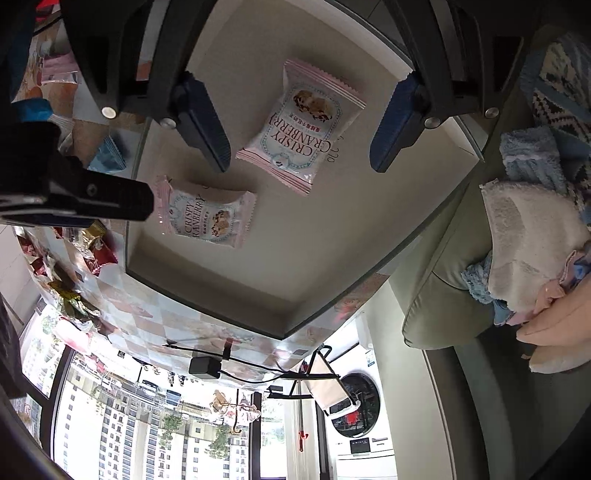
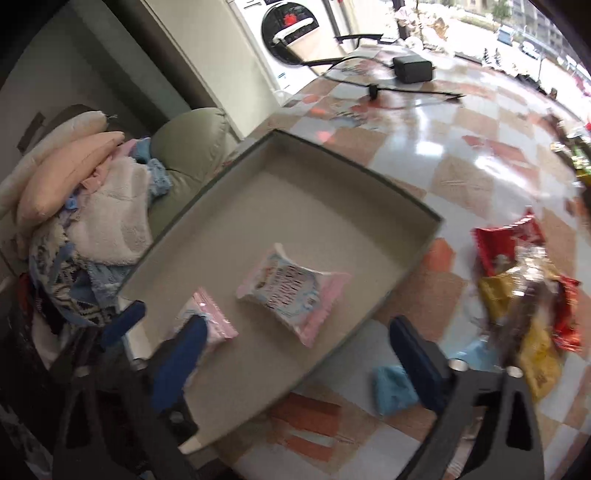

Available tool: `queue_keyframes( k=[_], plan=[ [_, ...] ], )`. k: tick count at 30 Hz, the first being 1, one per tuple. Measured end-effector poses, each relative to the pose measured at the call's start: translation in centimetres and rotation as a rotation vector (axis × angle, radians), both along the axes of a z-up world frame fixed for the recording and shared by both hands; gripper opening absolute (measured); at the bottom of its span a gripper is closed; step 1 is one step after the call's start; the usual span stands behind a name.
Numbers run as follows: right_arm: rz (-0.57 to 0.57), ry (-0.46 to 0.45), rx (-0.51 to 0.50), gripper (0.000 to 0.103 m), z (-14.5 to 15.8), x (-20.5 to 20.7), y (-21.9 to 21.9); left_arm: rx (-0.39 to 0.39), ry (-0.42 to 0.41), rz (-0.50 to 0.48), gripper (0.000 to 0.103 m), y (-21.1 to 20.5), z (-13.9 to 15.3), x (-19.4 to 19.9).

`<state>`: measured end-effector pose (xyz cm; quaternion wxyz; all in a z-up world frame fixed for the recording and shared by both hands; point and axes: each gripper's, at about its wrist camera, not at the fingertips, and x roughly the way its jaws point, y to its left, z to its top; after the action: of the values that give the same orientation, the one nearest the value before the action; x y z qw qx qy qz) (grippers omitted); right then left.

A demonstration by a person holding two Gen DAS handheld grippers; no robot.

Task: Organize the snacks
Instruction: 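Move both tools back over the snack pile beside the tray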

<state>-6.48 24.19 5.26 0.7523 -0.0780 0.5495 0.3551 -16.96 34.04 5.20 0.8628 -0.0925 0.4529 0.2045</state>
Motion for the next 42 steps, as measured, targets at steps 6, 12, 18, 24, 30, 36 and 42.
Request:
queue_keyframes(
  k=[6,12,18,24,30,36,42],
  plan=[
    [-0.036,-0.050,-0.078,0.102,0.6,-0.5,-4.8,0.004,0.009,-0.023,0.082,-1.6,0.5,0.2],
    [-0.072,-0.075,-0.150,0.102,-0.3,-2.2,-11.0,0.005,0.023,-0.069,0.082,-4.0,0.8,0.5],
    [0.071,-0.151,-0.191,0.102,-1.5,-6.5,-13.7,0.034,0.047,-0.138,0.082,-7.1,0.7,1.2],
    [0.144,-0.183,-0.264,0.102,-4.5,-8.4,-14.0,0.112,0.058,-0.177,0.082,-9.8,1.3,1.5],
    [-0.023,-0.172,-0.250,0.102,-5.2,-5.3,-16.4,0.162,0.054,-0.196,0.082,-11.4,2.1,1.7],
    [-0.204,-0.169,-0.261,0.102,-5.1,-2.0,-21.3,0.185,0.058,-0.213,0.083,-12.6,2.2,2.0],
    [-0.232,-0.207,-0.231,0.102,-5.0,-1.4,-24.0,0.198,0.073,-0.222,0.083,-13.7,1.9,2.6]
  ],
)
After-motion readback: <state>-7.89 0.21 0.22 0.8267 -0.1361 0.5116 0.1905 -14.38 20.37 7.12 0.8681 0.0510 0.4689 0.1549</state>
